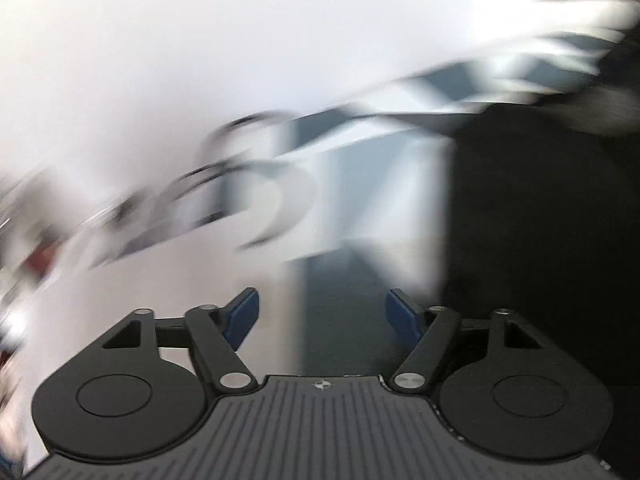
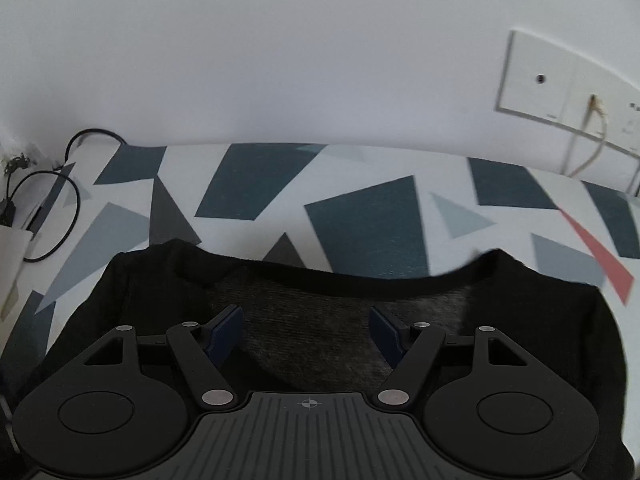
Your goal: Fold clothes
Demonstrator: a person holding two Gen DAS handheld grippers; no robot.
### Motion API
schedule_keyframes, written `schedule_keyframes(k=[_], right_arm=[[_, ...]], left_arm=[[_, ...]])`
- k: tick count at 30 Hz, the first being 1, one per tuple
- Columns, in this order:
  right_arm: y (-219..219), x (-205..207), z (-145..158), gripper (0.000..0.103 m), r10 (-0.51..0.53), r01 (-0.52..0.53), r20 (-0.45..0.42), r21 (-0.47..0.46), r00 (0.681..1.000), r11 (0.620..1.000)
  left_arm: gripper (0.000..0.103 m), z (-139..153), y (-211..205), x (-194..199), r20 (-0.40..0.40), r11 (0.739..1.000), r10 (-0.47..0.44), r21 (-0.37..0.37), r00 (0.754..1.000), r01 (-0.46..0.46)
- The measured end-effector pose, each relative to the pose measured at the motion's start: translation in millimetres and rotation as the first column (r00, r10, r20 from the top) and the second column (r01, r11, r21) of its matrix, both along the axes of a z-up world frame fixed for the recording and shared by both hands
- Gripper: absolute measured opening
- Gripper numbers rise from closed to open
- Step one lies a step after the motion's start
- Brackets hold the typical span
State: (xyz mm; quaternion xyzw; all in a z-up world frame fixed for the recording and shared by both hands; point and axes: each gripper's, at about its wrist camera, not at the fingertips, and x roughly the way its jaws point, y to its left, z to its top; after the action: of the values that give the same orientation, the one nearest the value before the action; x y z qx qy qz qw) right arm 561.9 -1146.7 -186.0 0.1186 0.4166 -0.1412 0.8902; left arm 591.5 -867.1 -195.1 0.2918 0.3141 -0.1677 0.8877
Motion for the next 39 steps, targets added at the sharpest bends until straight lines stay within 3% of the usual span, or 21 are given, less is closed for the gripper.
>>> schedule_keyframes(k=[1,3,6,10,12,16,18,20,21,24,26,31,37,39], right_arm=[[-0.2,2.6,-0.4,0.066,0.019,-0.019,0.000,-0.018,1.000,1.000],[-1.1,9.5,-2.1,0.066,0.066,-0.066,-0.006,-0.067,0.998,0.996],[-2.1,20.4,-5.9,0.066,0.136,-0.138,-0.023,-0.146,0.990,0.980],[1.6,33.0,-15.1,0.066,0.249,-0.254,-0.051,-0.220,0.967,0.942],[7.6,36.9,-18.8,0.068,0.326,-0.330,-0.056,-0.239,0.944,0.913],[21.4,47.8,-25.5,0.070,0.411,-0.406,-0.055,-0.317,0.910,0.857],[21.2,57.0,-25.9,0.070,0.409,-0.400,-0.044,-0.318,0.912,0.859],[13.6,65.5,-24.3,0.068,0.363,-0.349,-0.013,-0.313,0.932,0.883],[3.0,67.8,-21.0,0.068,0.312,-0.294,0.021,-0.282,0.950,0.913],[-35.8,70.4,-9.7,0.068,0.111,-0.095,0.122,-0.133,0.986,0.987],[-54.8,66.7,-3.4,0.067,0.047,-0.043,0.143,-0.031,0.989,0.999],[-30.0,53.5,-3.2,0.069,0.310,-0.303,0.059,-0.107,0.949,0.947],[10.0,49.4,-20.1,0.075,0.454,-0.448,0.017,-0.140,0.891,0.883],[17.3,57.6,-29.7,0.078,0.449,-0.448,-0.030,-0.175,0.893,0.877]], left_arm=[[0.069,4.8,6.5,9.2,-0.006,0.998,0.054,-0.028,0.999,-0.054],[0.069,18.2,14.3,15.9,-0.049,0.991,0.058,-0.119,0.997,-0.063],[0.073,32.4,6.4,3.5,-0.097,0.982,-0.046,-0.184,0.994,0.028],[0.076,31.5,-17.5,-21.5,-0.234,0.958,-0.232,-0.225,0.944,0.179],[0.077,23.6,-26.9,-33.5,-0.250,0.957,-0.263,-0.190,0.932,0.219],[0.077,6.5,-32.6,-43.8,-0.233,0.971,-0.237,-0.096,0.943,0.220],[0.078,0.4,-33.7,-39.2,-0.242,0.975,-0.219,-0.086,0.945,0.204],[0.079,-2.5,-33.8,-35.4,-0.253,0.977,-0.210,-0.096,0.945,0.191],[0.079,-3.1,-33.6,-33.9,-0.257,0.978,-0.204,-0.100,0.945,0.184],[0.080,-3.3,-33.0,-27.4,-0.261,0.981,-0.187,-0.105,0.947,0.165],[0.080,-3.0,-31.5,-26.1,-0.263,0.981,-0.181,-0.111,0.948,0.157],[0.081,-3.2,-29.1,-24.5,-0.266,0.983,-0.166,-0.125,0.950,0.137],[0.081,1.3,-20.2,-18.6,-0.246,0.988,-0.103,-0.138,0.964,0.070],[0.080,1.8,-14.1,-12.6,-0.228,0.991,-0.062,-0.129,0.972,0.033]])
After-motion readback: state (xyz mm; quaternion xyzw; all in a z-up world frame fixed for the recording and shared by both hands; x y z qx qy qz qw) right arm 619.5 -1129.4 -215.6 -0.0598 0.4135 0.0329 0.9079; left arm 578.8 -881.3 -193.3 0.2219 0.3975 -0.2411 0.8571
